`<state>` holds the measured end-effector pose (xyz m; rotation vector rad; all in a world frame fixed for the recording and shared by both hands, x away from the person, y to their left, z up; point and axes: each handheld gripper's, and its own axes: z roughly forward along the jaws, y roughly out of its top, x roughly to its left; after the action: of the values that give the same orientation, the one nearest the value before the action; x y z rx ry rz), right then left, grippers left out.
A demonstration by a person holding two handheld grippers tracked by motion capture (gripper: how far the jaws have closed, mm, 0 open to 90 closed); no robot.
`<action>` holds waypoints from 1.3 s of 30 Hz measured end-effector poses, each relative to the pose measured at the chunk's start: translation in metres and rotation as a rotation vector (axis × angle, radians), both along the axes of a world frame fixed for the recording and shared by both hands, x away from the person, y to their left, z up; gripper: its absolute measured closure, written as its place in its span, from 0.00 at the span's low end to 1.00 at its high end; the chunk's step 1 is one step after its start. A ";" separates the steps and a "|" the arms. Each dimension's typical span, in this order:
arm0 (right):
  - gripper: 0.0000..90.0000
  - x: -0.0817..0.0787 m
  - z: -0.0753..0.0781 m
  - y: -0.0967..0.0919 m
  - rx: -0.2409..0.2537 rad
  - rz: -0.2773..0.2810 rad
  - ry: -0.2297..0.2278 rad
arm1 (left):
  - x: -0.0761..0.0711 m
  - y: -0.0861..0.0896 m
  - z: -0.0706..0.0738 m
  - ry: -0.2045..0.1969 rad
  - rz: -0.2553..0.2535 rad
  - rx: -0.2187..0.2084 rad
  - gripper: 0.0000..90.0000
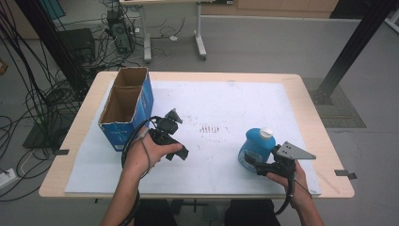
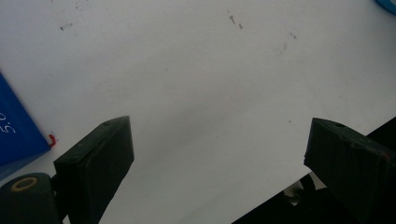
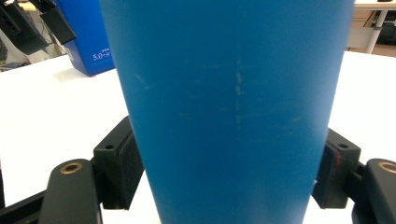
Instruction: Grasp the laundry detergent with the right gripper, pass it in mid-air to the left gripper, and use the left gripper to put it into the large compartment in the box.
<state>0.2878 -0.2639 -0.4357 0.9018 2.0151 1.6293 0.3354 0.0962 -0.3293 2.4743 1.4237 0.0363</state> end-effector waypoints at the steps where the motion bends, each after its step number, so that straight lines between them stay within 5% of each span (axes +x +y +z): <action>1: 0.30 0.000 0.000 0.000 -0.001 -0.001 -0.001 | 0.000 0.000 0.000 0.002 -0.004 0.002 0.09; 21: 0.45 -0.001 0.000 -0.001 -0.003 0.003 -0.020 | -0.002 -0.001 0.001 -0.006 -0.011 -0.001 0.07; 39: 0.48 -0.003 -0.001 0.000 -0.023 -0.008 -0.057 | -0.003 -0.004 0.001 -0.011 -0.012 0.007 0.06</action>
<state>0.2846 -0.2641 -0.4365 0.8440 1.9855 1.6057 0.3328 0.0927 -0.3279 2.4844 1.4067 0.0524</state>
